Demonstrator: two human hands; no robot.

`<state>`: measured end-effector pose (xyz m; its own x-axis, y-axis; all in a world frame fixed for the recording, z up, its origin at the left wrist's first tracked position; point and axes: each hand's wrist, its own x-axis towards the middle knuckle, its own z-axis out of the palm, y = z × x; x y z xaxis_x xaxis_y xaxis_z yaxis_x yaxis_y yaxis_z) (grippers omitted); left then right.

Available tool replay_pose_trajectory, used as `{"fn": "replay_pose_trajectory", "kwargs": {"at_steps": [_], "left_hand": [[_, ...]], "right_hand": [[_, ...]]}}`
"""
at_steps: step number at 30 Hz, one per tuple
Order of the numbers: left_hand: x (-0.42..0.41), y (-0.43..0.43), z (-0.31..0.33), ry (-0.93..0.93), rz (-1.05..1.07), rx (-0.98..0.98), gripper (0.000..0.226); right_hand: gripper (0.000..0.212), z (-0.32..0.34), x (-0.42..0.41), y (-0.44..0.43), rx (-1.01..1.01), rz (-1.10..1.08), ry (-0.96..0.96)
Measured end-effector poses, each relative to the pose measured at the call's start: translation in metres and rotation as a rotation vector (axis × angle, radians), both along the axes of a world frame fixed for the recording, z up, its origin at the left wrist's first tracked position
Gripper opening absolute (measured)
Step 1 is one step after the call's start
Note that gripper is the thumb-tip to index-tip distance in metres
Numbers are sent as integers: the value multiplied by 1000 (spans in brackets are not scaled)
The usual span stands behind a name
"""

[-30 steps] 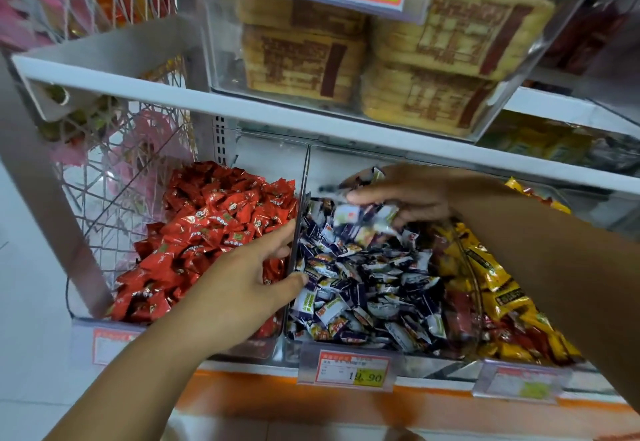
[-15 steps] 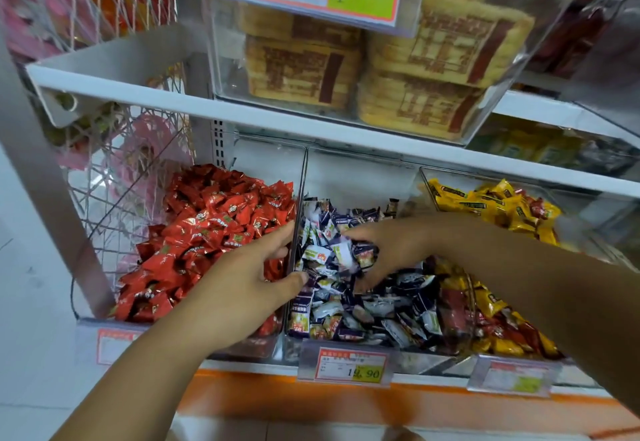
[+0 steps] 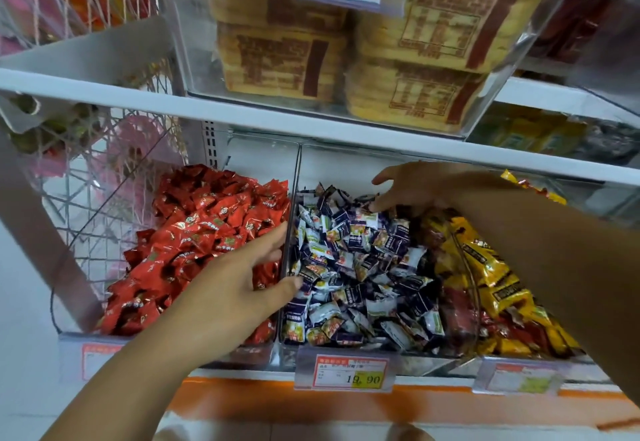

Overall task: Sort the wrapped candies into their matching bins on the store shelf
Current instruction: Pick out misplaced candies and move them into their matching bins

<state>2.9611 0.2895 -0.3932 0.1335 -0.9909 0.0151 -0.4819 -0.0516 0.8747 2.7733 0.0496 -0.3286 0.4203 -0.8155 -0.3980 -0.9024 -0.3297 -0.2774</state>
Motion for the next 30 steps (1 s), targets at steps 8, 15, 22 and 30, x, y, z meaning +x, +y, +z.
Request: {"fn": "replay_pose_trajectory", "kwargs": {"at_steps": [8, 15, 22, 30], "left_hand": [[-2, 0, 1, 14, 11, 17, 68], [-3, 0, 1, 27, 6, -10, 66], [-1, -1, 3, 48, -17, -16, 65], [-4, 0, 6, 43, 1, -18, 63]], "right_hand": [[112, -56, 32, 7, 40, 148, 378], [109, -63, 24, 1, 77, 109, 205], [94, -49, 20, -3, 47, 20, -73], [75, -1, 5, 1, -202, 96, -175]]}}
